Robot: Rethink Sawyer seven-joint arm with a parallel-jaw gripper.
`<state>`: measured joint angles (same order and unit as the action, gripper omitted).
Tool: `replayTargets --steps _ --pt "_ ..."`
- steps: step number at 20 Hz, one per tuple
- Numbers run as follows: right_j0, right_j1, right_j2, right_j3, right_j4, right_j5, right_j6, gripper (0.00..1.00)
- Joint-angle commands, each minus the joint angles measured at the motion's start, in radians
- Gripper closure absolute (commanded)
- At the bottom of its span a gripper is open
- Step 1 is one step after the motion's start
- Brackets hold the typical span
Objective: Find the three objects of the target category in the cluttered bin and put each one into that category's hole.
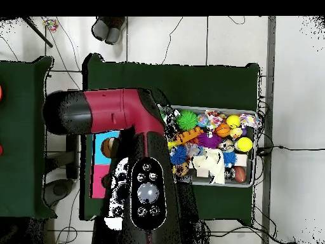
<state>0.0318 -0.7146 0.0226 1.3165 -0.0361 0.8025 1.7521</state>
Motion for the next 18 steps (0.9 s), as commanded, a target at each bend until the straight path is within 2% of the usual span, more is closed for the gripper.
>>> replayTargets --steps 1,6,9,13,18 --pt "-0.098 0.001 0.082 0.077 0.012 0.084 -0.041 1.0" --pt "-0.203 -0.023 0.131 0.157 0.021 0.044 -0.107 1.0" --pt "-0.25 -0.028 0.149 0.168 0.009 0.034 -0.134 1.0" --pt "-0.279 -0.064 0.132 0.201 -0.033 0.019 -0.121 1.0" --pt "-0.286 -0.116 0.098 0.29 -0.072 -0.012 -0.072 1.0"
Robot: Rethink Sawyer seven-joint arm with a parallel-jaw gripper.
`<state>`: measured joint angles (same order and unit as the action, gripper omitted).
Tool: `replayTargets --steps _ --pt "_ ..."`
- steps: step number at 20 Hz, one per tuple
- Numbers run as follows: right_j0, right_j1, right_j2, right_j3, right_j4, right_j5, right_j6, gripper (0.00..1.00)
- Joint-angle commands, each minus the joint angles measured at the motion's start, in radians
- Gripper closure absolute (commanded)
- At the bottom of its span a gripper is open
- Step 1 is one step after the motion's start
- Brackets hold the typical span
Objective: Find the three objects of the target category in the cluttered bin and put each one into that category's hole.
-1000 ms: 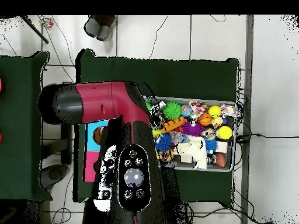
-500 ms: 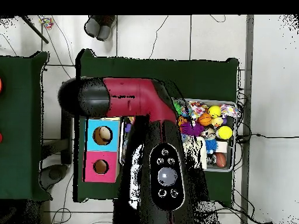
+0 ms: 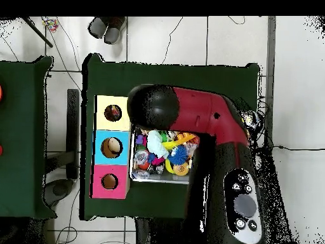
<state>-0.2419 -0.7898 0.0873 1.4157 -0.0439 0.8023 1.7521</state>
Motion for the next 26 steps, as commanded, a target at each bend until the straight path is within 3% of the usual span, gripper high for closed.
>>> replayTargets --steps 1,11,14,19,26 --pt "-0.01 -0.055 0.025 0.215 -0.069 -0.018 -0.056 1.0" --pt "0.017 -0.12 -0.003 0.415 -0.114 -0.168 0.059 1.0" --pt "0.016 -0.135 0.001 0.474 -0.12 -0.202 0.061 1.0" --pt "-0.027 -0.159 0.06 0.594 -0.06 -0.221 0.023 1.0" --pt "-0.077 -0.187 0.118 0.701 -0.064 -0.295 -0.009 1.0"
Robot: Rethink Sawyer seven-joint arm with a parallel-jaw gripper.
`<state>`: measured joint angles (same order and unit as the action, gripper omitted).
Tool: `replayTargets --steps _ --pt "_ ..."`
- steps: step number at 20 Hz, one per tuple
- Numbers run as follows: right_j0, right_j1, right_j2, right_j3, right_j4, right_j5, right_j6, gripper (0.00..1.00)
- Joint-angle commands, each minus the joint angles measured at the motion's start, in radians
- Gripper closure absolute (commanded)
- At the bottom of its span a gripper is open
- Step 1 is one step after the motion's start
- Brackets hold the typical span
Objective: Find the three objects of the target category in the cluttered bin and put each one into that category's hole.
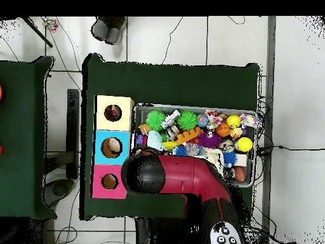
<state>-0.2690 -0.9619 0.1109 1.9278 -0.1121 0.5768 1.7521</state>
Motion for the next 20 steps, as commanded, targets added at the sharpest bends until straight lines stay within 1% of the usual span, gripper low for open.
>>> replayTargets --steps 1,6,13,17,20 --pt "-0.059 -0.015 0.104 0.2 0.0 -0.085 -0.011 1.0" --pt "-0.096 -0.006 0.138 0.245 -0.026 -0.136 -0.021 1.0" --pt "-0.164 -0.004 0.207 0.314 -0.027 -0.149 -0.043 1.0" --pt "-0.205 -0.002 0.235 0.313 -0.049 -0.133 -0.069 1.0" --pt "-0.229 0.02 0.245 0.293 -0.076 -0.129 -0.083 1.0"
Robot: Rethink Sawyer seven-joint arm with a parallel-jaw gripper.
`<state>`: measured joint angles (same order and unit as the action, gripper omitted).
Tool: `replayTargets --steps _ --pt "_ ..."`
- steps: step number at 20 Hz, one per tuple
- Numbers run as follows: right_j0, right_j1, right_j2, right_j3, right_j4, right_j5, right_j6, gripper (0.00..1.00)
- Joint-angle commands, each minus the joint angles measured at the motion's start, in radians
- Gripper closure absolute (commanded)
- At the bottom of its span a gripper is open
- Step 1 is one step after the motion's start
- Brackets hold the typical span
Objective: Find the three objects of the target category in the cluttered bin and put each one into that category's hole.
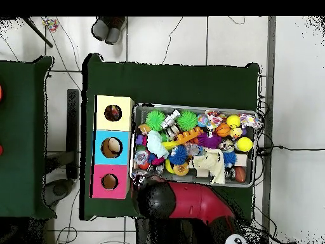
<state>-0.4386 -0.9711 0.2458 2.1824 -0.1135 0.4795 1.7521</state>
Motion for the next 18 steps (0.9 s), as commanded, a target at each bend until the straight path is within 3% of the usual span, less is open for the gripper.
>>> replayTargets --steps 1,5,12,18 --pt "-0.068 0.04 0.116 0.034 -0.082 -0.038 -0.085 1.0" --pt "-0.099 0.066 0.159 0.038 -0.109 -0.072 -0.09 1.0" --pt "-0.161 -0.069 0.17 -0.001 -0.182 0.039 -0.157 1.0" --pt "-0.245 -0.011 0.241 -0.11 -0.228 0.143 -0.244 1.0"
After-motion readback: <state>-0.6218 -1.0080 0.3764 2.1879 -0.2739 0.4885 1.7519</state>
